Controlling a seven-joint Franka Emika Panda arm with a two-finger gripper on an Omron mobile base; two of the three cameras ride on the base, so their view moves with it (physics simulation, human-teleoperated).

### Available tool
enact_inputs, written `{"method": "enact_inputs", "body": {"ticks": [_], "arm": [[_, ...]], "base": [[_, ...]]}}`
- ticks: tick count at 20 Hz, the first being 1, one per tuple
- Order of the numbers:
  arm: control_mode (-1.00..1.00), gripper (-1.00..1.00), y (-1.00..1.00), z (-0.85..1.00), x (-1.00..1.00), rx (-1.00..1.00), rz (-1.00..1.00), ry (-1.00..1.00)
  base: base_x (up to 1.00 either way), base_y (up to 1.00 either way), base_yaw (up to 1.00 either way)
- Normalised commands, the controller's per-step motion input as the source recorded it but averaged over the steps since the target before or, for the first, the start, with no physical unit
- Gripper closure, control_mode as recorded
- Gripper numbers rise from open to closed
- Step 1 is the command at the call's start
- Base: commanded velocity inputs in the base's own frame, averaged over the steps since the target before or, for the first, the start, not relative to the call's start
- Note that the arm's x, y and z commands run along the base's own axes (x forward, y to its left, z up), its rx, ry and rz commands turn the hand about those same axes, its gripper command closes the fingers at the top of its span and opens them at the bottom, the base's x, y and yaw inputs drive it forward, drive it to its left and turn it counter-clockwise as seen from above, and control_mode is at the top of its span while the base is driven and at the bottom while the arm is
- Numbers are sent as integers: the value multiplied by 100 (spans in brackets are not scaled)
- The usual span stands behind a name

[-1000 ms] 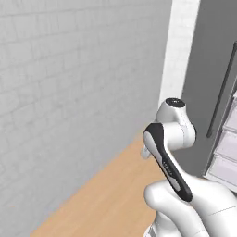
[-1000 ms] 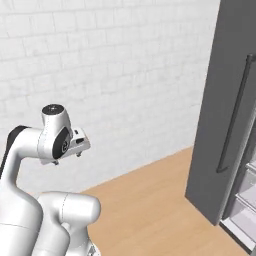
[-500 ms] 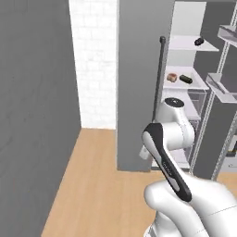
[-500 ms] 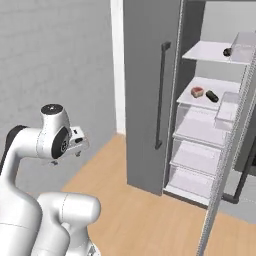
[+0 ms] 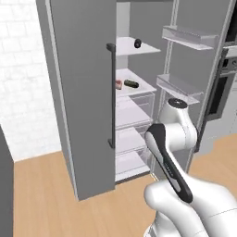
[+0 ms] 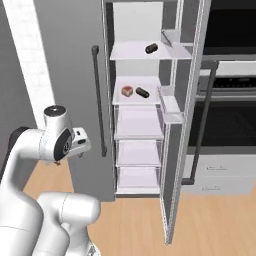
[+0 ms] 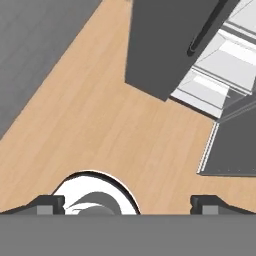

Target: Place one cucumber and one steak in each tupperware on the nearby counter, to pack two identical lunches.

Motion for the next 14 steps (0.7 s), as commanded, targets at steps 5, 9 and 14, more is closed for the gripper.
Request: {"method": "enact_inputs", "body": {"ticks": [5,9,14], "arm": [[100,-100,0,0,0,0,0,0],[100,-100,0,0,0,0,0,0],[100,-100,0,0,0,0,0,0]], "base": [[100,19,-29],[100,-10,-22],[90,-9,-22]]}}
